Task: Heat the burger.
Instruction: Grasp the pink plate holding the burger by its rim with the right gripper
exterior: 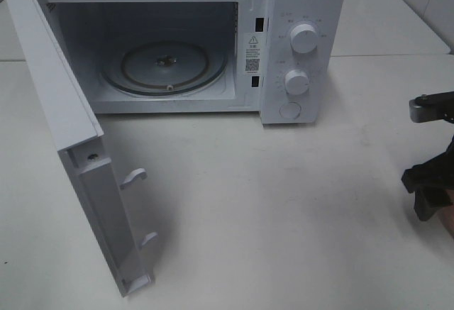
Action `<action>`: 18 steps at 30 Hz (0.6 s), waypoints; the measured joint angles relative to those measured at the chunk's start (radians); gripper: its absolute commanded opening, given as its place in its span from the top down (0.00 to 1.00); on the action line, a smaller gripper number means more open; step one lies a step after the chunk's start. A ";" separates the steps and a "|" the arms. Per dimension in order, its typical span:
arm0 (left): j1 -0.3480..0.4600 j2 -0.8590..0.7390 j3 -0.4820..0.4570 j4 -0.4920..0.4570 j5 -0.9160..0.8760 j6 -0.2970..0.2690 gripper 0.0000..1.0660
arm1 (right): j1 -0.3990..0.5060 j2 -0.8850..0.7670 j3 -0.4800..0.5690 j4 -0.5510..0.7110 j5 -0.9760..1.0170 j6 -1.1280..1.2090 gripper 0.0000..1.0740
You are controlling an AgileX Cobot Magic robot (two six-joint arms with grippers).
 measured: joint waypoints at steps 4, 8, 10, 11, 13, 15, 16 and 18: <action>0.000 0.000 0.000 0.000 0.000 0.000 0.08 | -0.005 0.049 0.003 -0.001 -0.023 0.000 0.29; 0.000 0.000 0.000 0.000 0.000 0.000 0.08 | -0.005 0.081 0.007 -0.001 -0.051 0.000 0.29; 0.000 0.000 0.000 0.000 0.000 0.000 0.08 | -0.005 0.108 0.007 -0.001 -0.062 0.000 0.29; 0.000 0.000 0.000 0.000 0.000 0.000 0.08 | -0.005 0.108 0.007 -0.001 -0.062 0.000 0.29; 0.000 0.000 0.000 0.000 0.000 0.000 0.08 | -0.005 0.119 0.007 -0.010 -0.075 0.000 0.29; 0.000 0.000 0.000 0.000 0.000 0.000 0.08 | -0.005 0.123 0.007 -0.015 -0.082 0.000 0.29; 0.000 0.000 0.000 0.000 0.000 0.000 0.08 | -0.005 0.123 0.007 -0.015 -0.082 0.000 0.29; 0.000 0.000 0.000 0.000 0.000 0.000 0.08 | -0.006 0.125 0.007 -0.020 -0.085 0.000 0.29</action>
